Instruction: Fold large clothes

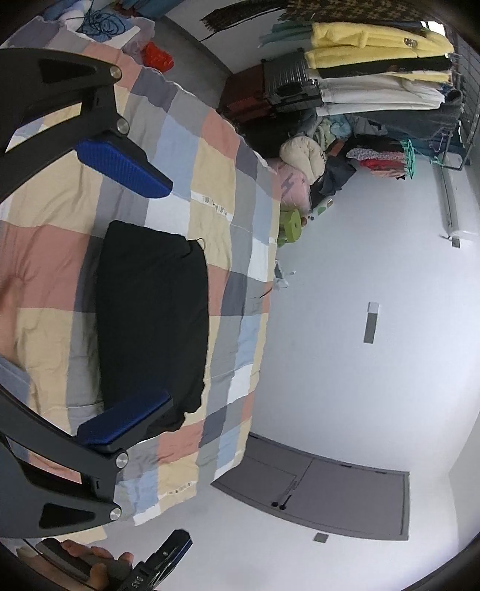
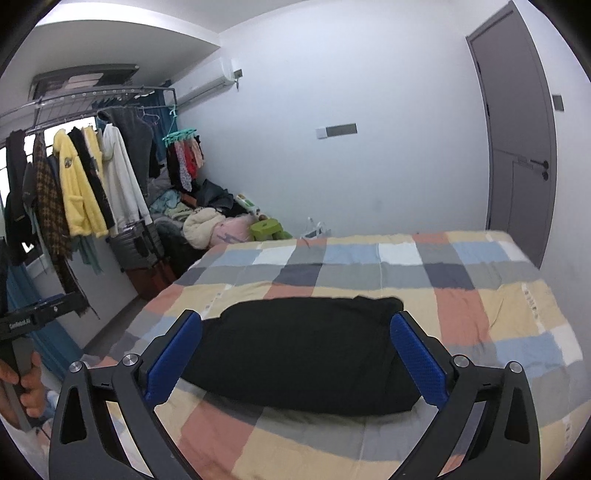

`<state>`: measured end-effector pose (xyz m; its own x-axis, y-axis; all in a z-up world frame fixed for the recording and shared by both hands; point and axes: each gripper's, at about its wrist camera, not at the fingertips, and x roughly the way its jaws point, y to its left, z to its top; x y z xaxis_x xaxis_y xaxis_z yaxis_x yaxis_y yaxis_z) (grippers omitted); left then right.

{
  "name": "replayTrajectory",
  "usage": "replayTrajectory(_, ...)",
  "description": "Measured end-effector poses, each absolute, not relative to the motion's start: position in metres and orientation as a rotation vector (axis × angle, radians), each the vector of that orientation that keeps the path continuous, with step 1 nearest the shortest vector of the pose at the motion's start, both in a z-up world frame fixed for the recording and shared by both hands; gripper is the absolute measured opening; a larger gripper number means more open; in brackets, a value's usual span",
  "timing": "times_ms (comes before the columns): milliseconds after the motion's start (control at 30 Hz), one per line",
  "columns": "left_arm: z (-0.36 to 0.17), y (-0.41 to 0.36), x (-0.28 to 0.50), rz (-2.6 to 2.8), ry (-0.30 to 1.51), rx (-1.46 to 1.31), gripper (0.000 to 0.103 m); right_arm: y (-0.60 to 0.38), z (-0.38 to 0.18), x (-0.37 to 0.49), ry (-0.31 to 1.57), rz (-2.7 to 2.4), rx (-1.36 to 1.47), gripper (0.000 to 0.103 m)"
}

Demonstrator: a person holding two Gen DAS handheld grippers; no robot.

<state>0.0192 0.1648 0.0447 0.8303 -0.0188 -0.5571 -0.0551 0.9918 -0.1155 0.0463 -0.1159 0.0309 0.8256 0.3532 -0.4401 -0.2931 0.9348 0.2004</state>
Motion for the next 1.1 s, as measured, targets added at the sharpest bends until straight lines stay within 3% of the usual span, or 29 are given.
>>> replayTrajectory(433, 0.037, 0.147, 0.008, -0.002, 0.610, -0.126, 0.103, -0.088, 0.011, 0.026, 0.532, 0.350, 0.093, 0.103)
replayTrajectory(767, 0.031, 0.140, 0.007, -0.006, 0.657, -0.159, 0.103, -0.100, 0.028, -0.001, 0.511, 0.344, 0.090, 0.103)
replayTrajectory(1100, 0.038, 0.131, 0.026, -0.007, 0.644, -0.115, 0.103, -0.103, 0.021, 0.030, 0.555, 0.326, 0.071, 0.103)
